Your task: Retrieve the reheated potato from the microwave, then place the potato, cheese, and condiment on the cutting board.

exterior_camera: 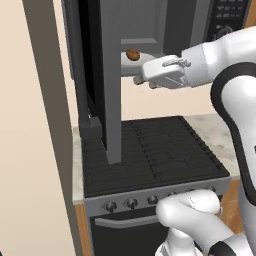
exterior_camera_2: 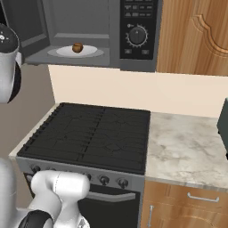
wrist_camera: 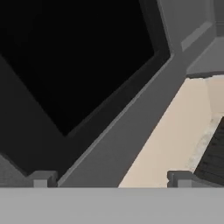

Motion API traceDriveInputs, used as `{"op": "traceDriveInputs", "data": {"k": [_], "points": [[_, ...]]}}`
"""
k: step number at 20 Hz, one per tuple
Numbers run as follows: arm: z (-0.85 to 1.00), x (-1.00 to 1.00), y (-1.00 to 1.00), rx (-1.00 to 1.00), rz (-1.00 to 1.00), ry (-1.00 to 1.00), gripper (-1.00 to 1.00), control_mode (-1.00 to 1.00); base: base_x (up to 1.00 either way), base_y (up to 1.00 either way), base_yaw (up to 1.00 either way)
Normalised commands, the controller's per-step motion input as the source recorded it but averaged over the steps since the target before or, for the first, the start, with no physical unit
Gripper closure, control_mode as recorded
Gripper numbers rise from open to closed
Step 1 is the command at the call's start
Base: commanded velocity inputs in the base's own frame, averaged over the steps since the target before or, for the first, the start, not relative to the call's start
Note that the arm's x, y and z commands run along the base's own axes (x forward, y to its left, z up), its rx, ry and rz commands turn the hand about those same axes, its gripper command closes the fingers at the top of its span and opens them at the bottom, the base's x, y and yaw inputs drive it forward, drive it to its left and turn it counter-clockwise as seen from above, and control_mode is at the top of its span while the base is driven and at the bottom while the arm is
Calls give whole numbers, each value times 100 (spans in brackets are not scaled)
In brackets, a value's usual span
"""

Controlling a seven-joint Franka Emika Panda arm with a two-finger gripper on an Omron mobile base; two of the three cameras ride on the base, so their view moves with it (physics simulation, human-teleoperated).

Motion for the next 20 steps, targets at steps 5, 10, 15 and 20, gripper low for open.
{"op": "traceDriveInputs", "data": {"k": [5, 10, 15, 20], "points": [[1, 17, -59, -16, -15, -12, -100, -100, 0, 0, 0], [4, 30, -49, -9, -23, 0, -100, -100, 0, 0, 0], [2, 46, -38, -7, -24, 0, -100, -100, 0, 0, 0], [0, 55, -30, -8, -22, -1, -100, -100, 0, 0, 0]]}}
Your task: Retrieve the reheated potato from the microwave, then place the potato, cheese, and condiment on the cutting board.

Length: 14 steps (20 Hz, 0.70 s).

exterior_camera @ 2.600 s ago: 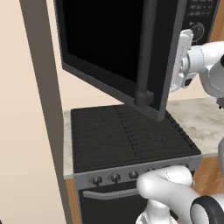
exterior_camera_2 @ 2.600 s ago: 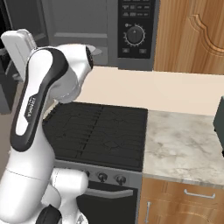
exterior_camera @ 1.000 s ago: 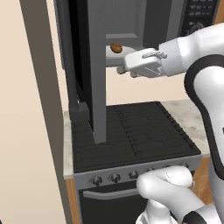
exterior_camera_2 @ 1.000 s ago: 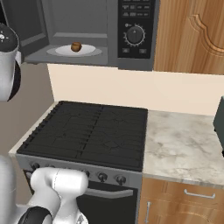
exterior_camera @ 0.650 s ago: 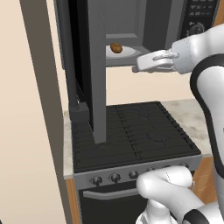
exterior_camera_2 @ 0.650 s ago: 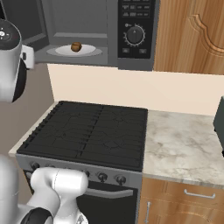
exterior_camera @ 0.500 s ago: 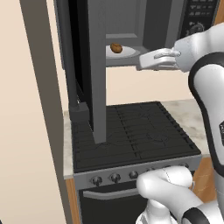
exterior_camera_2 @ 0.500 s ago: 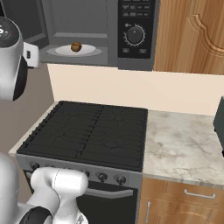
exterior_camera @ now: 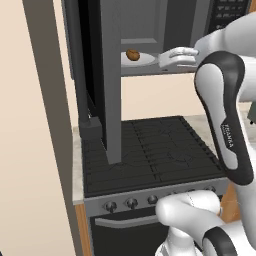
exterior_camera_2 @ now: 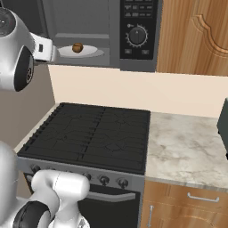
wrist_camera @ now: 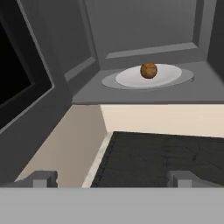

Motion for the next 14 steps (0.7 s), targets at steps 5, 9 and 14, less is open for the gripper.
{"op": "traceDriveInputs", "data": {"k": [5, 9, 14], "points": [[-1, 75, -21, -5, -12, 0, -100, -100, 0, 0, 0], [-9, 89, -3, -4, -6, -2, -100, -100, 0, 0, 0], [-16, 91, 0, -2, -3, -5, -100, -100, 0, 0, 0]]}}
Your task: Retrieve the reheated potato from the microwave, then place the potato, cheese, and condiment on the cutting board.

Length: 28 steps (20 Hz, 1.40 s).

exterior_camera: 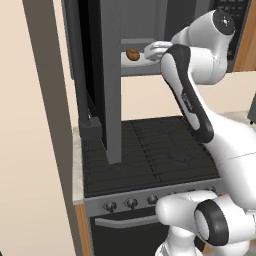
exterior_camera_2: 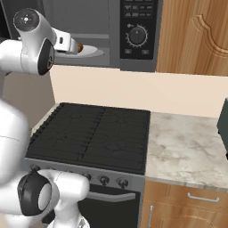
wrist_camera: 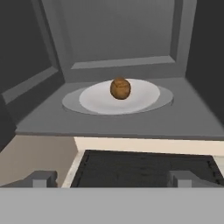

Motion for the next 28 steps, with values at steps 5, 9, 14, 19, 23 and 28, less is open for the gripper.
{"op": "traceDriveInputs", "data": {"k": [5, 9, 14, 19, 23, 28], "points": [[-11, 86, 2, -1, 0, -1, -100, -100, 0, 0, 0], [-1, 73, 15, 0, 0, 0, -100, -100, 0, 0, 0], [3, 58, 14, -11, 0, 0, -100, -100, 0, 0, 0], [0, 62, 6, -13, 0, 1, -100, -100, 0, 0, 0], [-2, 54, 0, -7, 0, 0, -100, -100, 0, 0, 0], [-2, 49, 0, -1, 0, 2, -100, -100, 0, 0, 0]]}}
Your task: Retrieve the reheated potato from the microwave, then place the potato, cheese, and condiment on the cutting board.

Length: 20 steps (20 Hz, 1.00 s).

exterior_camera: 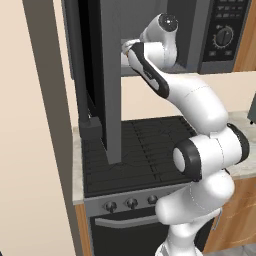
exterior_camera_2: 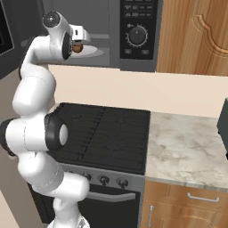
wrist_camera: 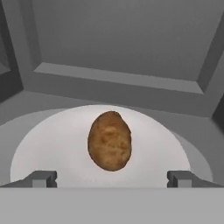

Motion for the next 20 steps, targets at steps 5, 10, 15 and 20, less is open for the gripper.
{"op": "traceDriveInputs", "data": {"k": [5, 10, 15, 20], "points": [[-12, 31, 2, 0, 0, 4, -100, -100, 0, 0, 0], [-9, 27, 8, 0, 0, 4, -100, -100, 0, 0, 0], [-8, 30, 10, 0, 0, 6, -100, -100, 0, 0, 0], [-10, 22, 5, 0, 0, 10, -100, -100, 0, 0, 0]]}}
